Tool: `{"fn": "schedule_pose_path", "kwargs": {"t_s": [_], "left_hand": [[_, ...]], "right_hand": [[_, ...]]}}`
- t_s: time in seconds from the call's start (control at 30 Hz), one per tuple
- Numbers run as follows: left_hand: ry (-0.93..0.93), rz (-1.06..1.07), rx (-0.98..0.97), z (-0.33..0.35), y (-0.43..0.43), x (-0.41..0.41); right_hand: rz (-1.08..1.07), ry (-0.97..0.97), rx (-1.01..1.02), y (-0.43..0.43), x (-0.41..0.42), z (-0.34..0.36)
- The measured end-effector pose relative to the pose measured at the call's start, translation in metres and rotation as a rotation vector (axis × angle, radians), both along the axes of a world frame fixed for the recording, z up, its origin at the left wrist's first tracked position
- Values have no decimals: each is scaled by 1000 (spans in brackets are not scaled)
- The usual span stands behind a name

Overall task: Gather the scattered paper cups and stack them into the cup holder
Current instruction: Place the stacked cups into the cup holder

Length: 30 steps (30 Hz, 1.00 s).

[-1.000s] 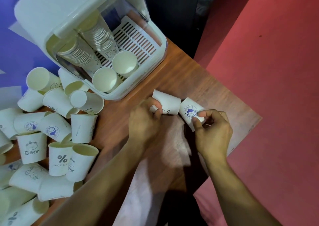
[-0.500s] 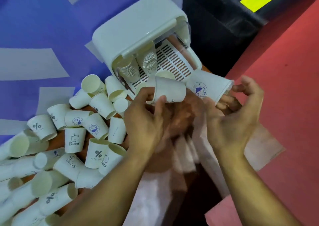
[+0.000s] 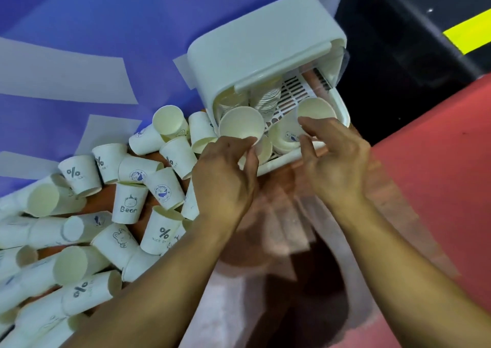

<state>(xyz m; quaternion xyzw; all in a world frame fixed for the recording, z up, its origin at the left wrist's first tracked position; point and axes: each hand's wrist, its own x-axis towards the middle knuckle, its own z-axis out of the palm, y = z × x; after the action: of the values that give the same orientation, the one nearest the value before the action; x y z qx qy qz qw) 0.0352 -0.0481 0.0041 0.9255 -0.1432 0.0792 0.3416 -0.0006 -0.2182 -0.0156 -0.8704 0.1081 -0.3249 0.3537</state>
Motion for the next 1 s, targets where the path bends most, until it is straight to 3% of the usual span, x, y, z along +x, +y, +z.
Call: {"fn": "schedule_pose_path", "kwargs": {"t_s": [0.23, 0.5, 1.0], "left_hand": [[114, -68, 3, -19, 3, 5], [292, -171, 133, -44, 5, 15], [288, -171, 275, -54, 2, 27]], "right_hand": [[90, 121, -126, 3, 16, -22], [199, 318, -223, 9, 29, -38], [232, 471, -262, 9, 33, -53]]}}
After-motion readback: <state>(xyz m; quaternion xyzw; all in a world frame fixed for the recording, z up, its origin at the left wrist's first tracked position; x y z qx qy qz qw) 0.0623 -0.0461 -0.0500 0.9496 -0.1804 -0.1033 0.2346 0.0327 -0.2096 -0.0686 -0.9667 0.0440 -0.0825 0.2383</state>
